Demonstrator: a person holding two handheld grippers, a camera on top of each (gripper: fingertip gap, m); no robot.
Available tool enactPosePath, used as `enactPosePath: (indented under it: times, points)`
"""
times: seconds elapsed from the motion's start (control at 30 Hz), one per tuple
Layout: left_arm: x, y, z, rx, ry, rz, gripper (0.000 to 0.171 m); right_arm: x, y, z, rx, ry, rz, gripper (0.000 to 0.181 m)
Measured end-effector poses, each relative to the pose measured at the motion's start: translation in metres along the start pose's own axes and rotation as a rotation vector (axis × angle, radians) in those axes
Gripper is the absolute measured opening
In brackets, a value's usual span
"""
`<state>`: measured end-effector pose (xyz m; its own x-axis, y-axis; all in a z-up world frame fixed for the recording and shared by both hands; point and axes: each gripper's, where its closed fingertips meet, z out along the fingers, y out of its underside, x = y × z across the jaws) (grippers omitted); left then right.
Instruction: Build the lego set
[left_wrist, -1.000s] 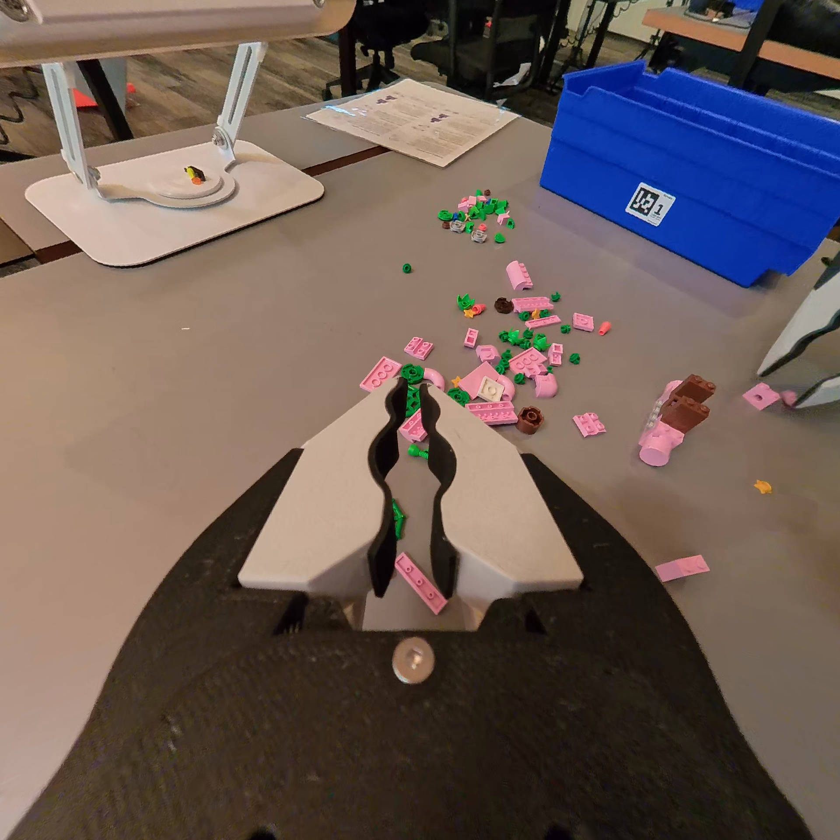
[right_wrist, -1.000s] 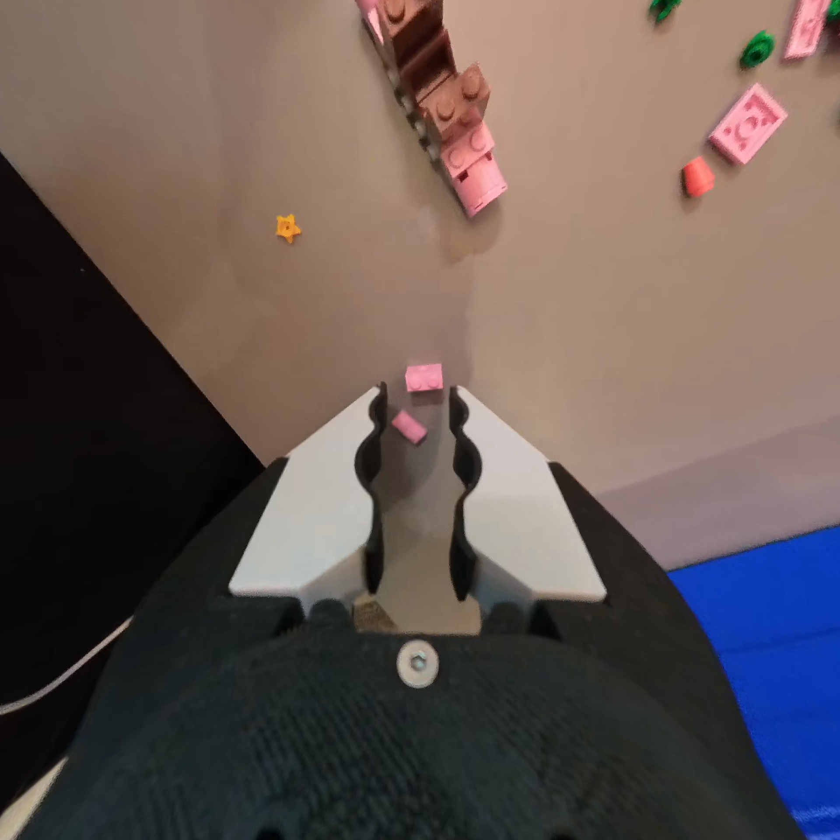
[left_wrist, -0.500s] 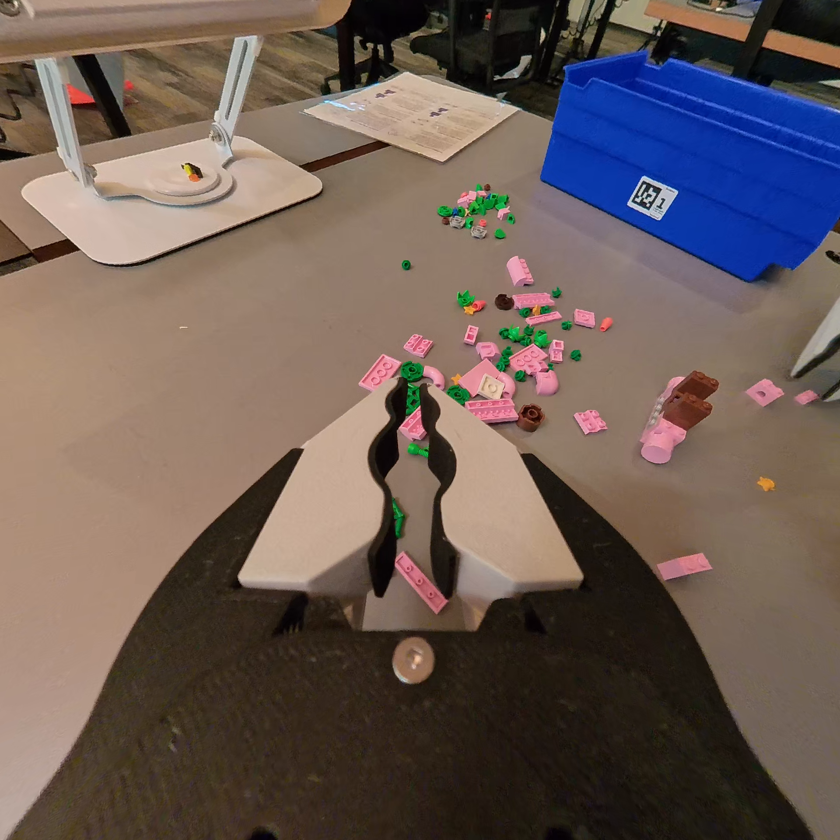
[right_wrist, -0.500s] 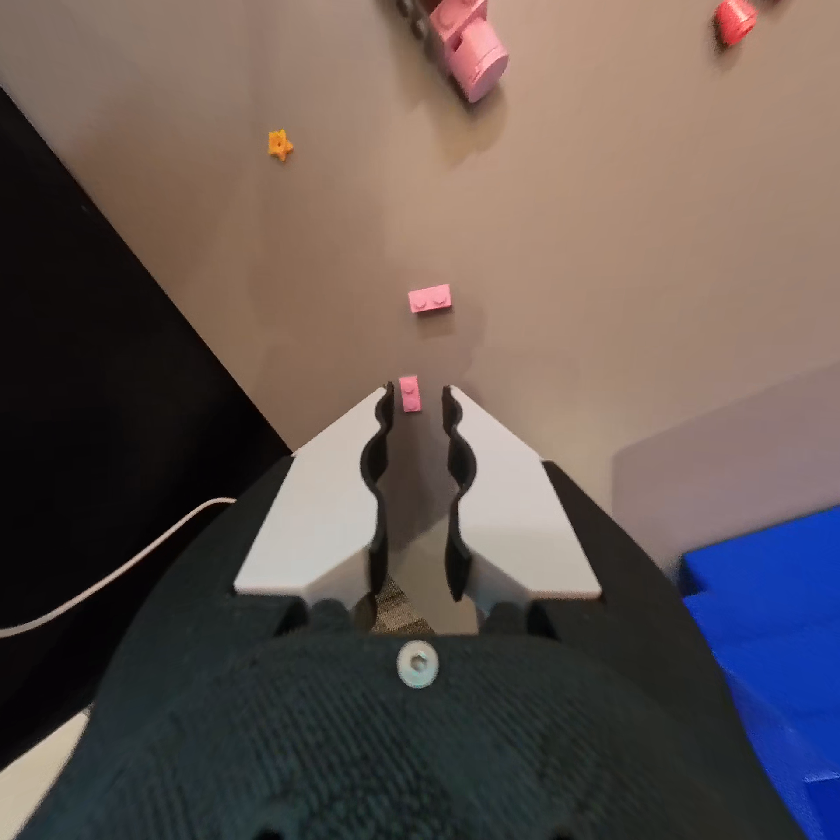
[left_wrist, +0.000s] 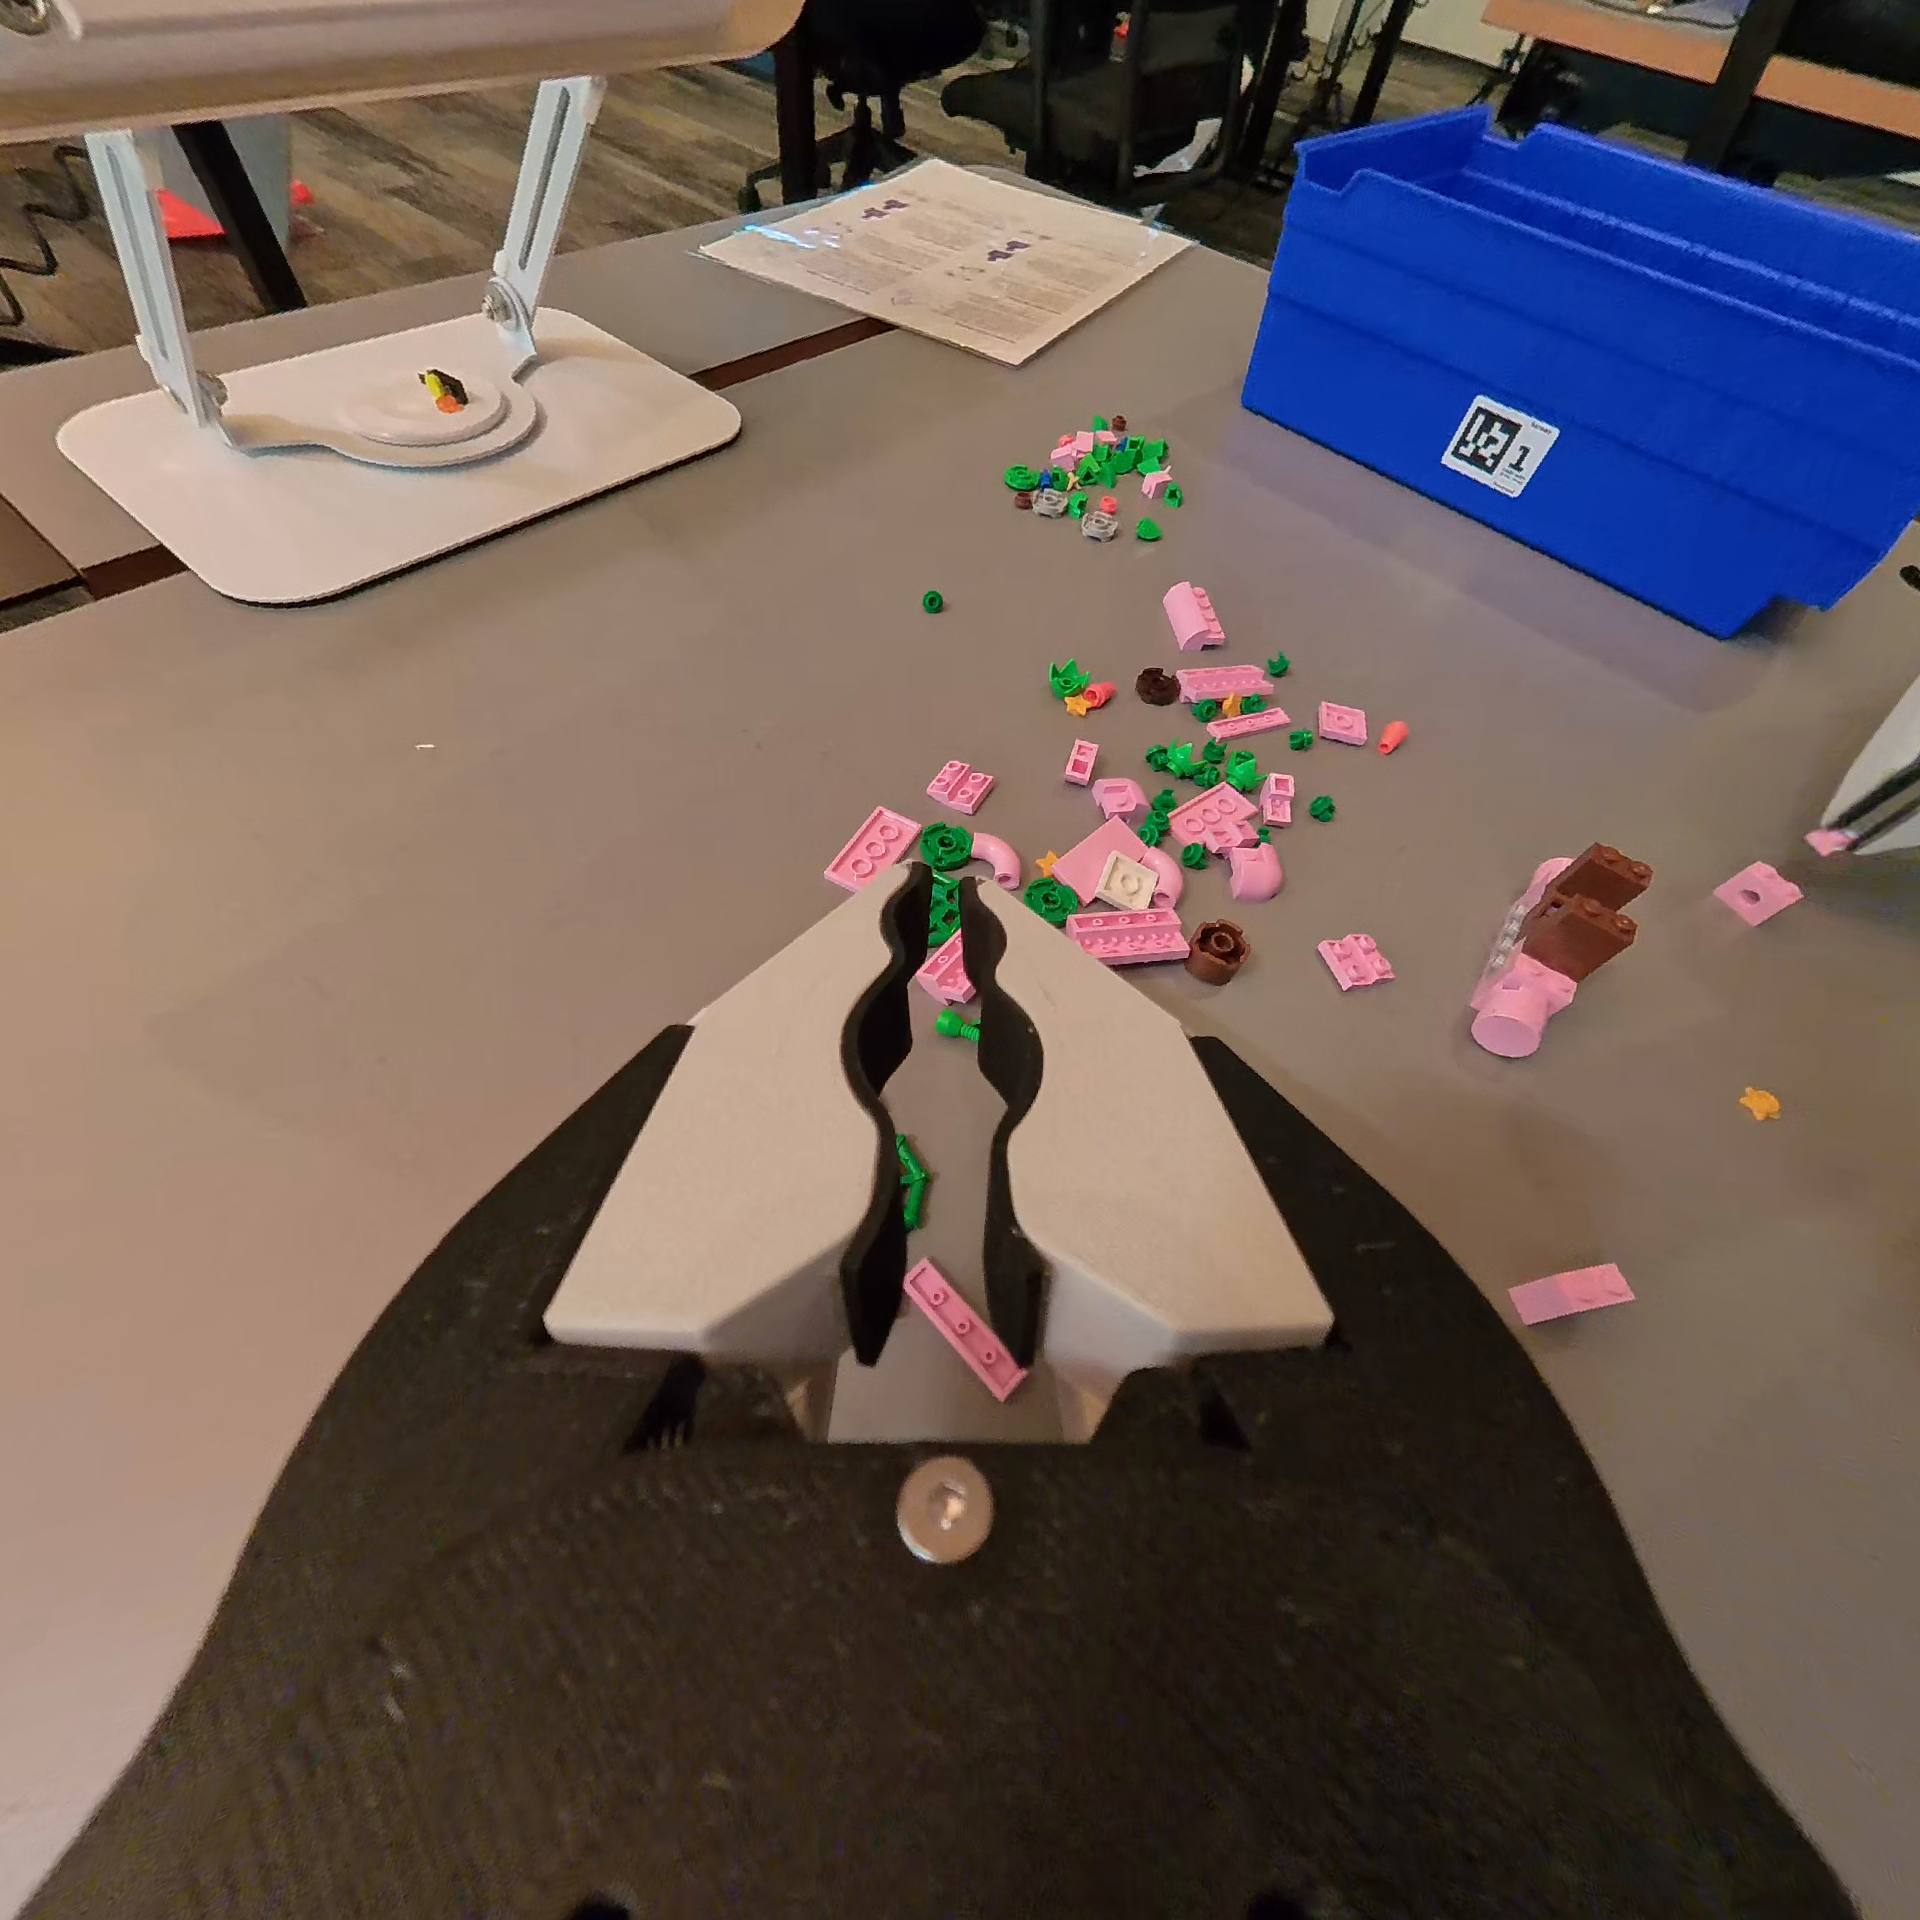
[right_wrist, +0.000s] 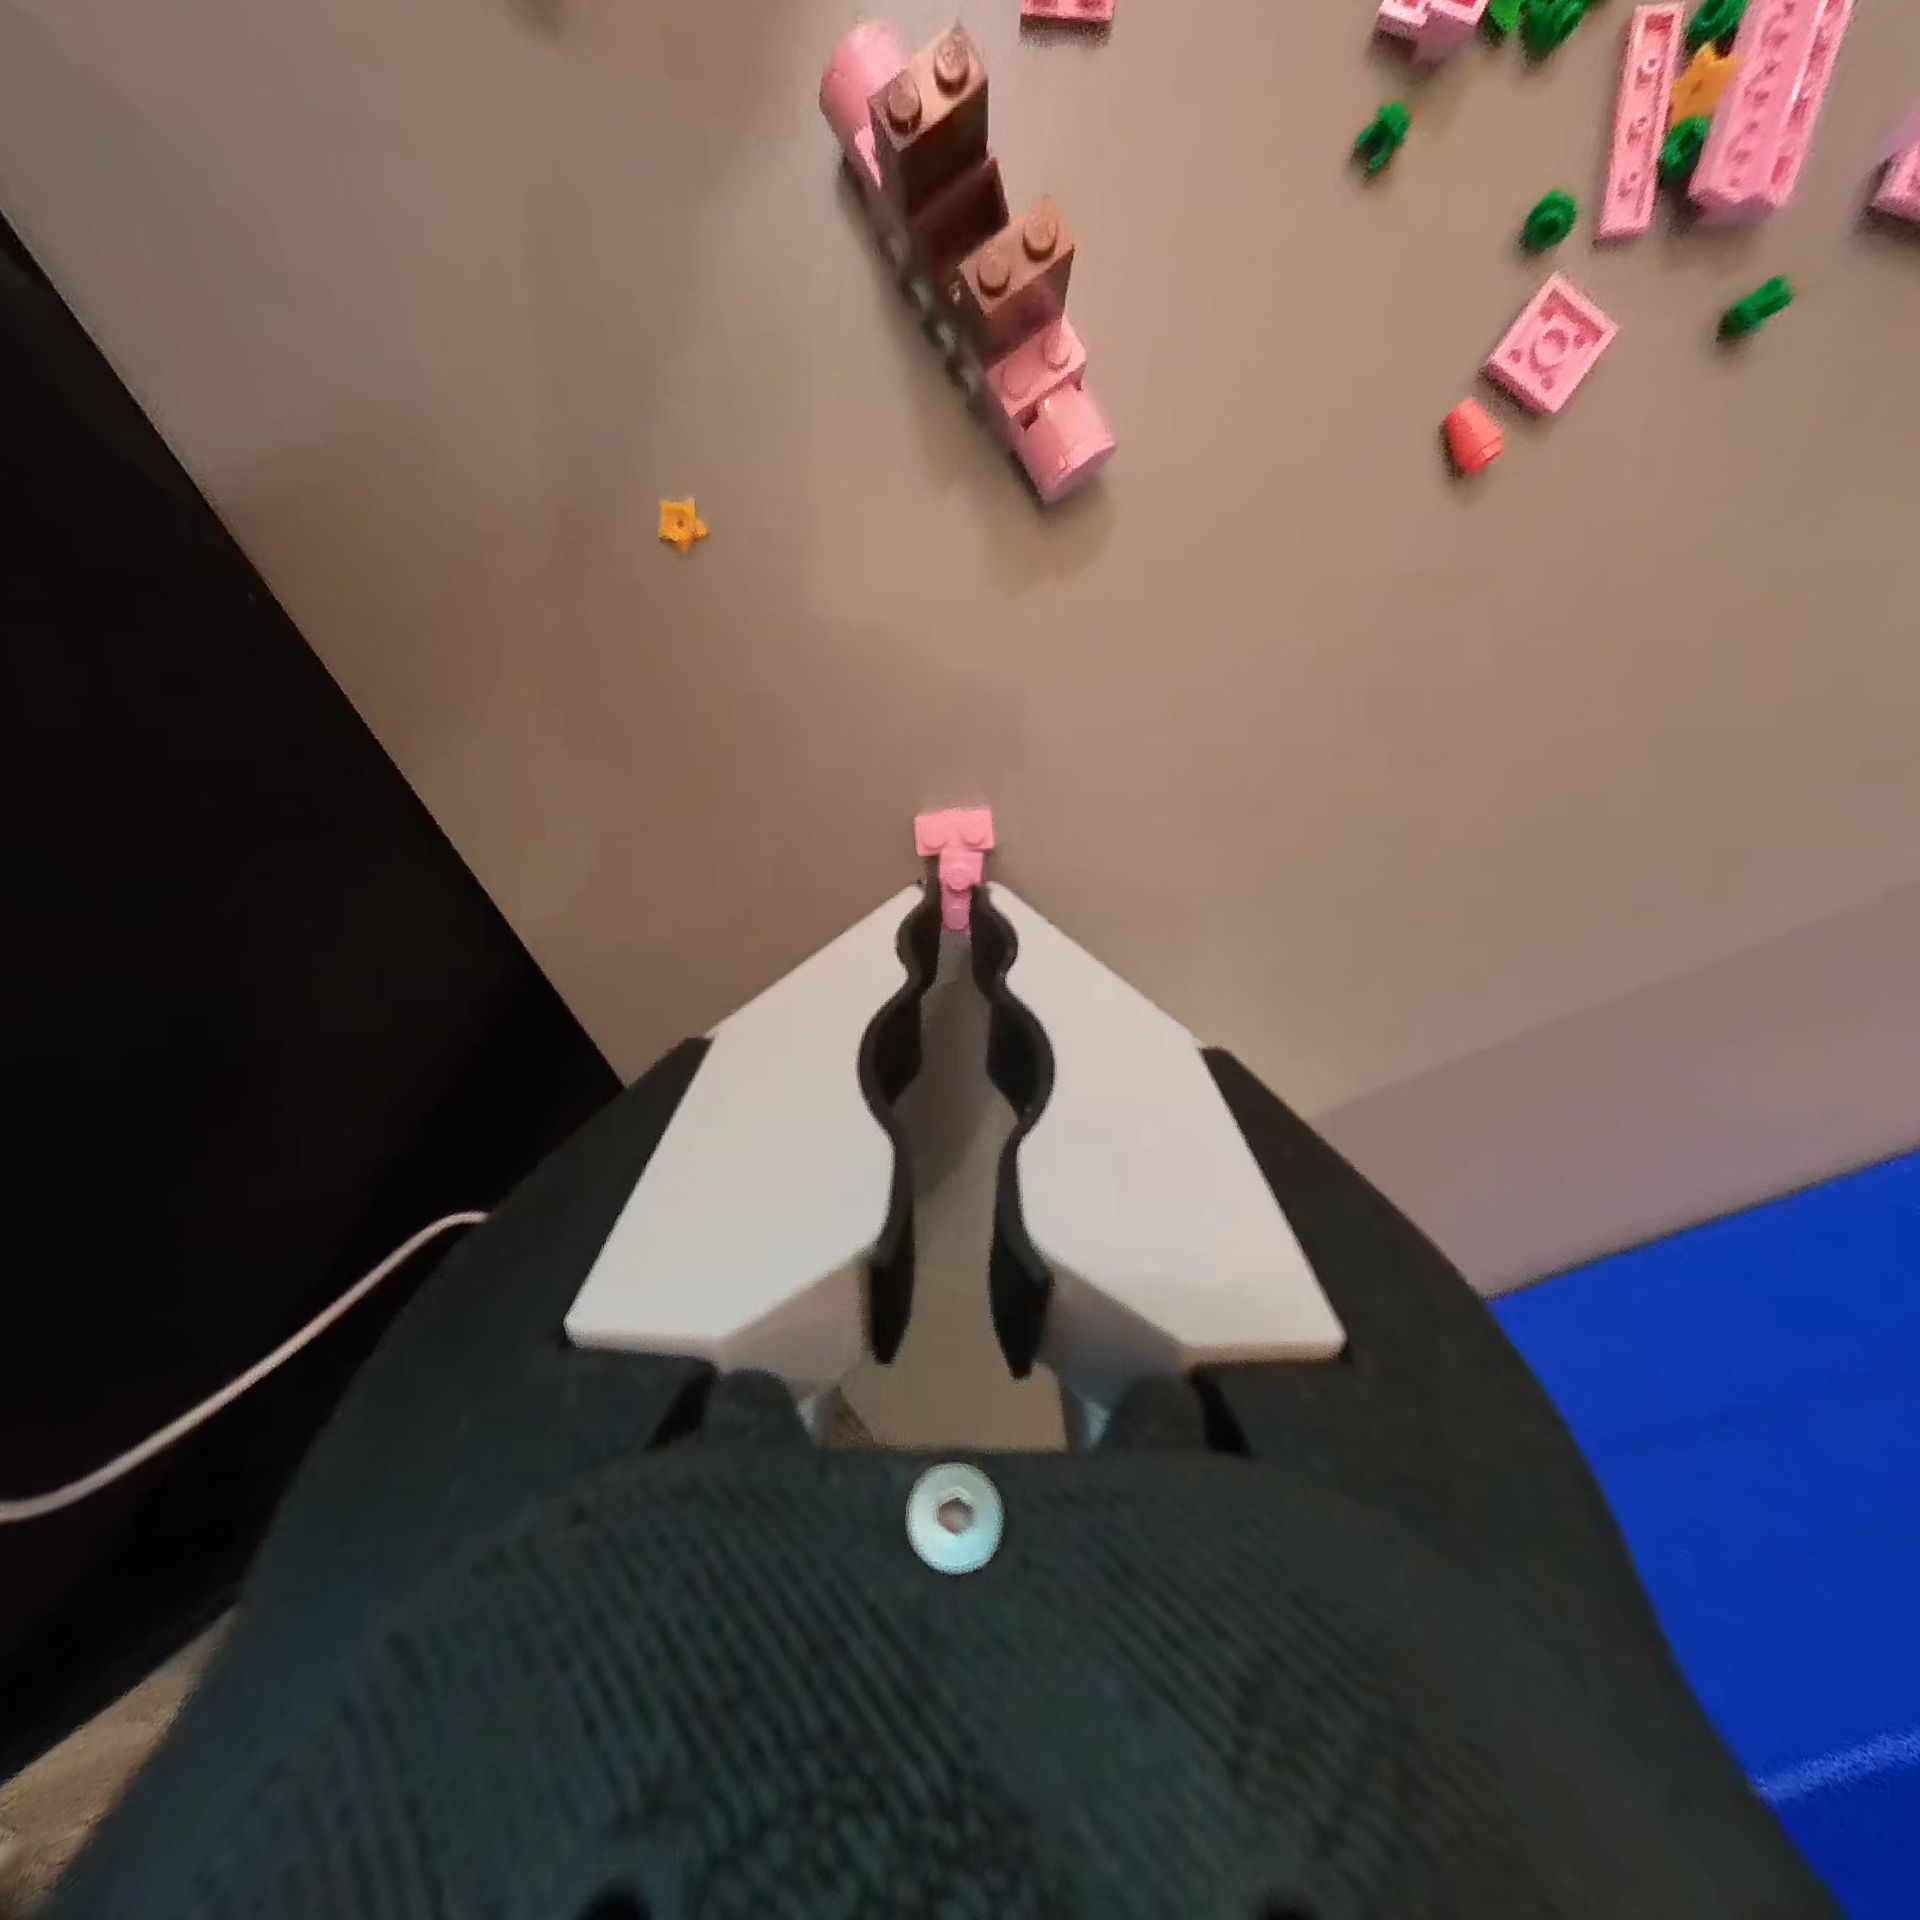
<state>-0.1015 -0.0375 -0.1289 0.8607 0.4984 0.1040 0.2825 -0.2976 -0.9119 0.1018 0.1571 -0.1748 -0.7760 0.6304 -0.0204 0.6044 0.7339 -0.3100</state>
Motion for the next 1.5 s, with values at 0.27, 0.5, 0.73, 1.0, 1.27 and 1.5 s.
enactPosePath:
  times: [0.27,0.5,0.73,1.0,1.27,1.5]
  points:
    - [0.0,0.0,0.0,-0.003,-0.002,0.003,0.004,0.011,0.007,0.008,-0.063,0.035,0.078,0.004]
    - [-0.001,0.001,0.001,-0.01,-0.007,0.007,0.004,0.018,0.027,0.018,-0.128,0.041,0.269,0.004]
    - [0.0,0.001,0.001,-0.01,-0.007,0.01,0.004,0.014,0.036,0.014,-0.135,0.01,0.293,0.016]
    - [0.0,0.002,0.001,-0.012,-0.008,0.013,0.004,0.004,0.043,0.014,-0.17,-0.013,0.315,0.017]
    - [0.0,0.002,0.001,-0.013,-0.007,0.015,0.004,0.004,0.026,0.004,-0.082,-0.02,0.234,0.012]
    - [0.0,0.003,0.001,-0.016,-0.01,0.017,0.004,0.012,0.033,0.013,-0.135,0.066,0.174,0.021]
